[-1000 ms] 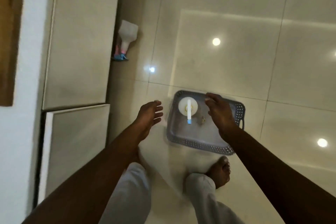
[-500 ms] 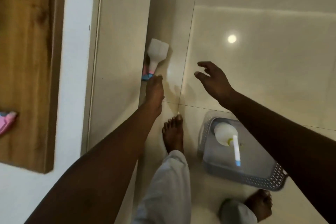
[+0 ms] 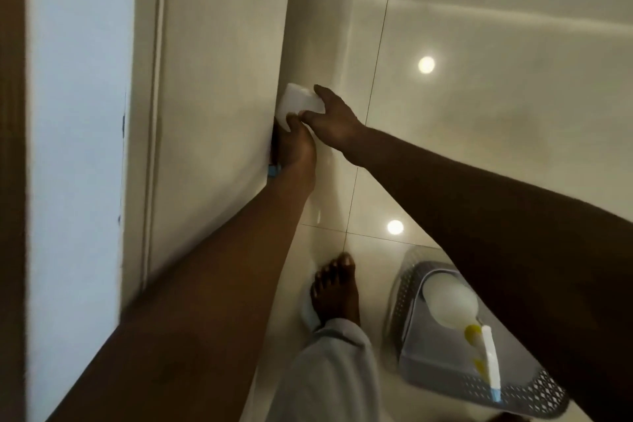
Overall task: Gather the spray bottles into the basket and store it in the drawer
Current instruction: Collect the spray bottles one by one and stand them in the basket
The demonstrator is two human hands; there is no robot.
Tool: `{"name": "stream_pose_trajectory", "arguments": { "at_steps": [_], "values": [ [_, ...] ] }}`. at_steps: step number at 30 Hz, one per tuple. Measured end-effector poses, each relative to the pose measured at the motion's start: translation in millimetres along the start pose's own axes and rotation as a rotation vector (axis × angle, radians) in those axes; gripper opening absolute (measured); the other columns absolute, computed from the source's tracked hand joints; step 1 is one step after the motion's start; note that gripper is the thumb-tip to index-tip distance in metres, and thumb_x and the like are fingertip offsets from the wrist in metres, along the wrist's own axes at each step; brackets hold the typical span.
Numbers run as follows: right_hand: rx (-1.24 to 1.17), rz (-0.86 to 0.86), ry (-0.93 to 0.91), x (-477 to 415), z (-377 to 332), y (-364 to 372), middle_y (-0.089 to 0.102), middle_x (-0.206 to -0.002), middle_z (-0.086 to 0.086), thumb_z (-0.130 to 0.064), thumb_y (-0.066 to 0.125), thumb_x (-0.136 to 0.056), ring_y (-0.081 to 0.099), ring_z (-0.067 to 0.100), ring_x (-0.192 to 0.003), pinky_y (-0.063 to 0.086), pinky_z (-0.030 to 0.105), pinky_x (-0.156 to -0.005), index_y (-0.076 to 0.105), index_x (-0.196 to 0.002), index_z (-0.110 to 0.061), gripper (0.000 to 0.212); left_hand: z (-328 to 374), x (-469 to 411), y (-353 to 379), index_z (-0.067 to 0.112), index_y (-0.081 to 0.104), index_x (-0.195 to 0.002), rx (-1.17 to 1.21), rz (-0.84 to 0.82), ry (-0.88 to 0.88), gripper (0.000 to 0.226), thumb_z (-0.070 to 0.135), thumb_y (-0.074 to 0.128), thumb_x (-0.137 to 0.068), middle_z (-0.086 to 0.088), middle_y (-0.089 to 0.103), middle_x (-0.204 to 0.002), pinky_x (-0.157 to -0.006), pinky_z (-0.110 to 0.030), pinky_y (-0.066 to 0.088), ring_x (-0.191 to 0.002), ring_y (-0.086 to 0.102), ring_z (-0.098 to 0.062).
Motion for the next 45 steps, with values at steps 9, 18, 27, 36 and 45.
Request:
{"name": "stream_pose_trajectory", "arguments": {
  "at_steps": [9,18,27,36,45],
  "values": [
    [0.006,0.14,-0.029,50.6,21.0,-30.7,0.042,-0.162,0.005,-0.022,0.058,-0.104,0.042,0.022,-0.147,0.035,0.04,-0.124,0.042,-0.157,-0.014,0.056,75.4,43.8,-41.4,0.023,0.027,-0.163,-0.011,0.104,0.029,0.052,0.039,0.02,-0.114,-0.003,0.037,-0.167,-0.128,-0.038,0.02,-0.154,0.033,-0.021],
    [-0.131,0.246,-0.007,205.2,54.5,-98.6,0.055,-0.152,-0.002,-0.026,0.068,-0.1,0.066,0.022,-0.123,0.056,0.044,-0.106,0.053,-0.149,-0.025,0.051,231.3,150.2,-96.4,0.013,0.07,-0.103,0.039,-0.037,0.04,0.064,0.068,0.038,-0.101,-0.009,0.074,-0.115,-0.083,-0.039,0.062,-0.089,0.071,-0.024],
    [-0.304,0.219,-0.021,363.5,68.1,-115.2,0.058,-0.145,-0.008,-0.027,0.069,-0.1,0.069,0.013,-0.114,0.057,0.047,-0.104,0.052,-0.152,-0.025,0.055,192.4,287.8,-102.8,0.008,0.073,-0.099,-0.029,-0.131,0.18,0.069,0.071,0.046,-0.097,-0.011,0.077,-0.088,-0.082,-0.042,0.062,-0.08,0.076,-0.029],
    [-0.412,0.086,0.119,482.1,154.8,-62.0,0.052,-0.147,-0.005,-0.025,0.073,-0.097,0.063,0.016,-0.123,0.056,0.053,-0.105,0.04,-0.158,-0.03,0.07,82.8,372.5,-58.6,0.024,0.063,-0.099,0.049,-0.284,-0.008,0.052,0.073,0.051,-0.094,-0.009,0.078,-0.068,-0.055,-0.029,0.062,-0.057,0.076,-0.023],
    [-0.605,0.09,0.407,508.7,267.5,2.6,0.041,-0.161,0.005,-0.029,0.071,-0.098,0.055,0.03,-0.137,0.057,0.054,-0.104,0.035,-0.16,-0.027,0.072,-15.1,346.7,16.3,0.013,0.071,-0.095,0.014,-0.378,-0.16,0.066,0.077,0.059,-0.086,-0.01,0.076,-0.064,-0.055,-0.032,0.063,-0.052,0.074,-0.024]
  ]
}}
Point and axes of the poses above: each hand's wrist, its own x-axis away from the middle knuckle, its own y-axis out of the palm, z = x × y, the point moved 4 cm from there along -x, towards the middle knuckle
